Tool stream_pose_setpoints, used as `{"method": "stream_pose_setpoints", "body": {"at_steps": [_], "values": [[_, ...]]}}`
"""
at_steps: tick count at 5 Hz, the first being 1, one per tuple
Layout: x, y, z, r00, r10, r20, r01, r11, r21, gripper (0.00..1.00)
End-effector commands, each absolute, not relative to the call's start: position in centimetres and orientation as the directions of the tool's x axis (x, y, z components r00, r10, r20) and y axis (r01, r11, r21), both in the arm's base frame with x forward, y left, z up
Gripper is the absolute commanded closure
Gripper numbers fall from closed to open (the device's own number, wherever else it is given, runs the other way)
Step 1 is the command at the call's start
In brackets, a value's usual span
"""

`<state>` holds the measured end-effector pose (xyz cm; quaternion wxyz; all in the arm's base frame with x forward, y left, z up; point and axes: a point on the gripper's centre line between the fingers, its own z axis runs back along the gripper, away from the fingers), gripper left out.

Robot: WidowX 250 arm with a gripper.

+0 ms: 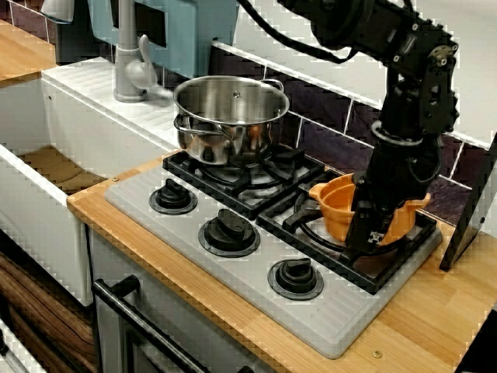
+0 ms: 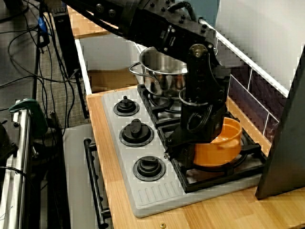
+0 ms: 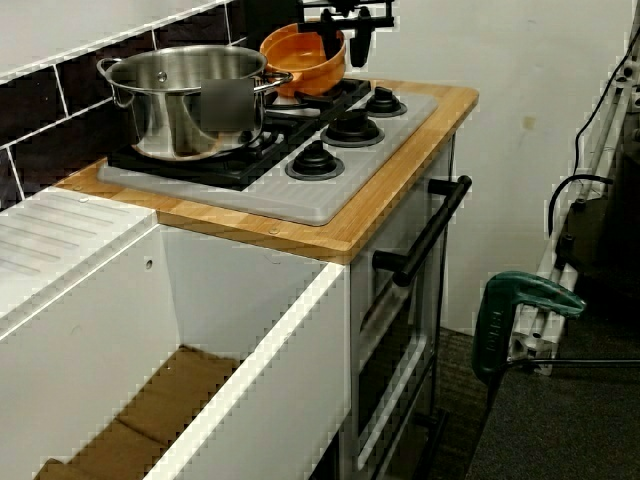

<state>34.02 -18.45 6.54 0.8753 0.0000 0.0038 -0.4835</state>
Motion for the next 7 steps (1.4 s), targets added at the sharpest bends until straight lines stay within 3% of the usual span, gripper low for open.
{"method": "stream_pose_setpoints", "body": {"at_steps": [1,3,5,6,7], "values": [[33.8,-16.5,9.5,0.553,-0.831,0.051,0.831,0.555,0.030,1.00],[32.2,-13.7,13.4,0.558,-0.829,0.046,0.825,0.560,0.074,1.00],[31.0,-12.7,16.5,0.549,-0.835,0.025,0.818,0.543,0.191,1.00],[30.7,-13.3,18.2,0.480,-0.877,-0.003,0.845,0.462,0.269,1.00],[30.5,-13.4,18.9,0.467,-0.884,-0.025,0.848,0.440,0.295,1.00]]}}
